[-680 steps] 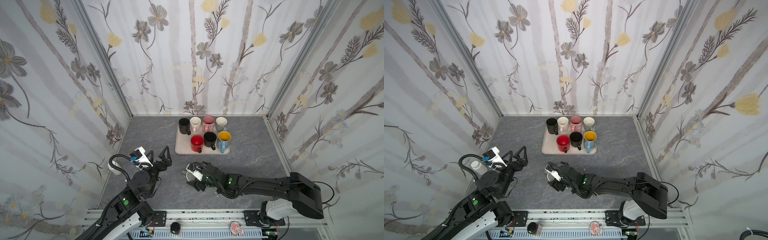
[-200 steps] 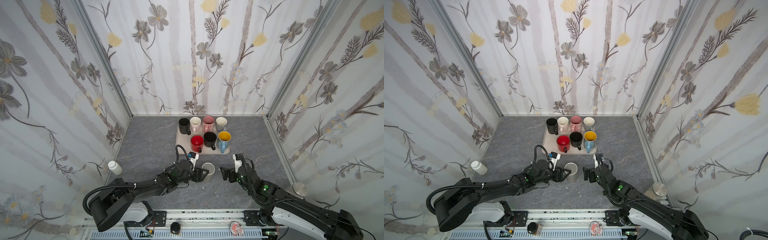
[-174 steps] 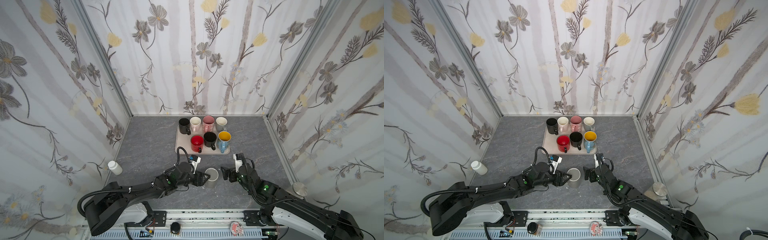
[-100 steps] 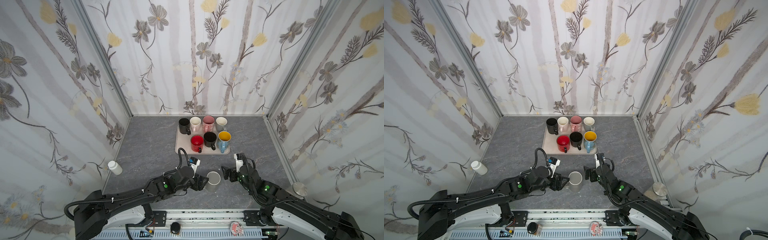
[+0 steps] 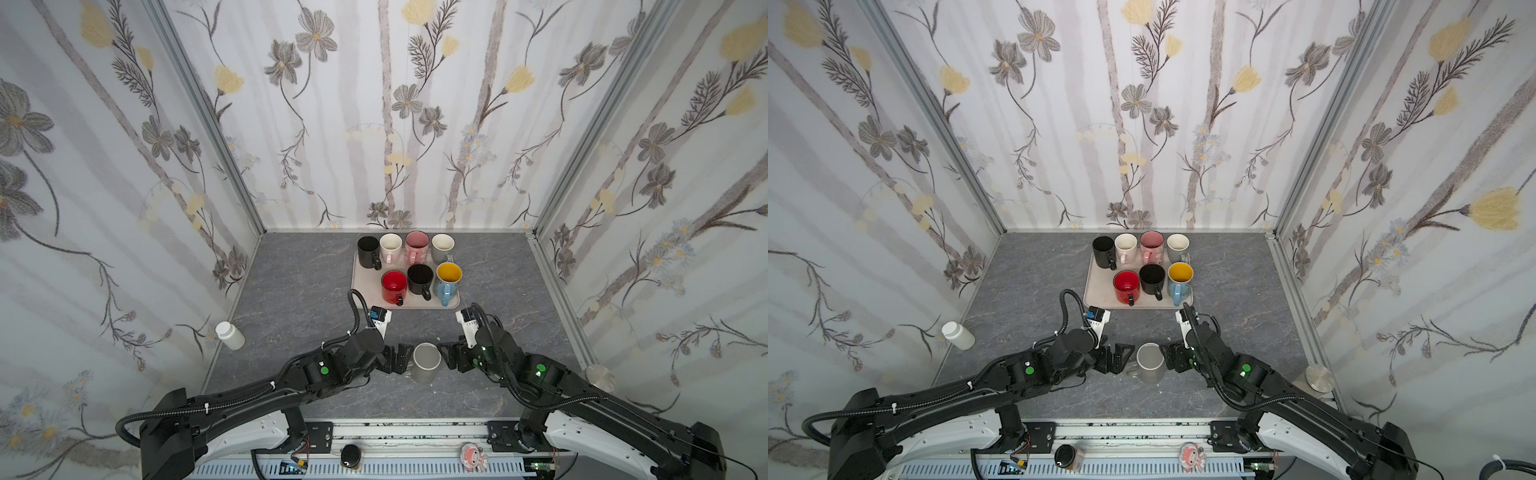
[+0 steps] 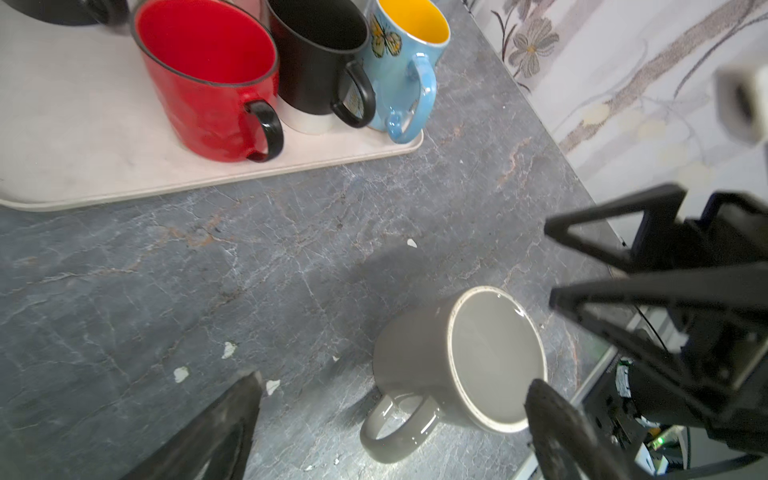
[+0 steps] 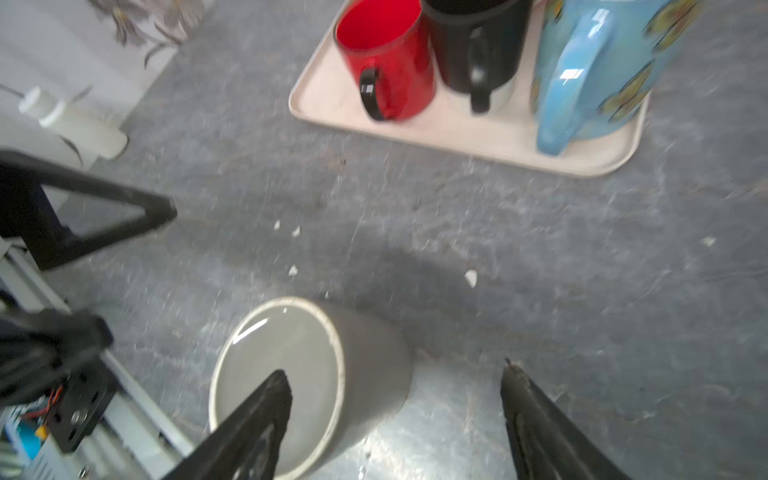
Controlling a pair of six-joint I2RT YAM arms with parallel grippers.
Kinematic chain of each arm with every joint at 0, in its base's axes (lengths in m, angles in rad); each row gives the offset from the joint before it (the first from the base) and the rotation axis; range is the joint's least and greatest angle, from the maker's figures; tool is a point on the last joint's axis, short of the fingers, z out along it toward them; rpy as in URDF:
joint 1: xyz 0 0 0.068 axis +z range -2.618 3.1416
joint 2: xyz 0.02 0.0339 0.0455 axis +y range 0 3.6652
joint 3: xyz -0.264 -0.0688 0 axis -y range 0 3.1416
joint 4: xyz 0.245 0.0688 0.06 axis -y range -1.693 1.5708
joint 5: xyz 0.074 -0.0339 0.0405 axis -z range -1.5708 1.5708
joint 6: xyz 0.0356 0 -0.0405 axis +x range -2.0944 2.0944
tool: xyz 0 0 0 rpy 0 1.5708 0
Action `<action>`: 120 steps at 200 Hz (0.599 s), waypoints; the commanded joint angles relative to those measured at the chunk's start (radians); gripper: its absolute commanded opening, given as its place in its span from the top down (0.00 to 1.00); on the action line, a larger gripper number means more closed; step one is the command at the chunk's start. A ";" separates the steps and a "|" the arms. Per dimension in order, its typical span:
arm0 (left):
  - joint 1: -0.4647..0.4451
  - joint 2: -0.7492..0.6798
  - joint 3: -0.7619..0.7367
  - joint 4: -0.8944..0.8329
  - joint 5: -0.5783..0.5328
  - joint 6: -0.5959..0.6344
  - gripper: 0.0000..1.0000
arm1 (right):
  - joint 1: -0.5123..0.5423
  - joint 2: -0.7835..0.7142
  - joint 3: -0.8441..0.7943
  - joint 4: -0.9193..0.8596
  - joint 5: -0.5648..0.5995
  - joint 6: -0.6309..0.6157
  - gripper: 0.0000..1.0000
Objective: Turn the mug right side up
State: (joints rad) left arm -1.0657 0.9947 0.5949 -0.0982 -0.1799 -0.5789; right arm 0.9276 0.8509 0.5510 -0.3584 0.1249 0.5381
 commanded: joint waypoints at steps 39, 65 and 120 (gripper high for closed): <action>0.019 -0.109 -0.006 -0.012 -0.203 0.001 0.00 | 0.113 0.067 0.038 -0.263 -0.010 0.182 0.30; 0.029 -0.166 -0.030 0.000 -0.247 -0.002 0.00 | 0.138 0.042 0.037 -0.263 -0.004 0.199 0.30; 0.050 -0.261 -0.104 0.076 -0.250 -0.001 0.00 | 0.159 -0.065 0.149 -0.140 0.127 0.129 0.11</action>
State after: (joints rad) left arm -1.0245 0.7513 0.5003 -0.0872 -0.3996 -0.5789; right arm 1.0870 0.7753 0.6365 -0.5480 0.1894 0.7124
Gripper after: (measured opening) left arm 0.994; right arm 0.882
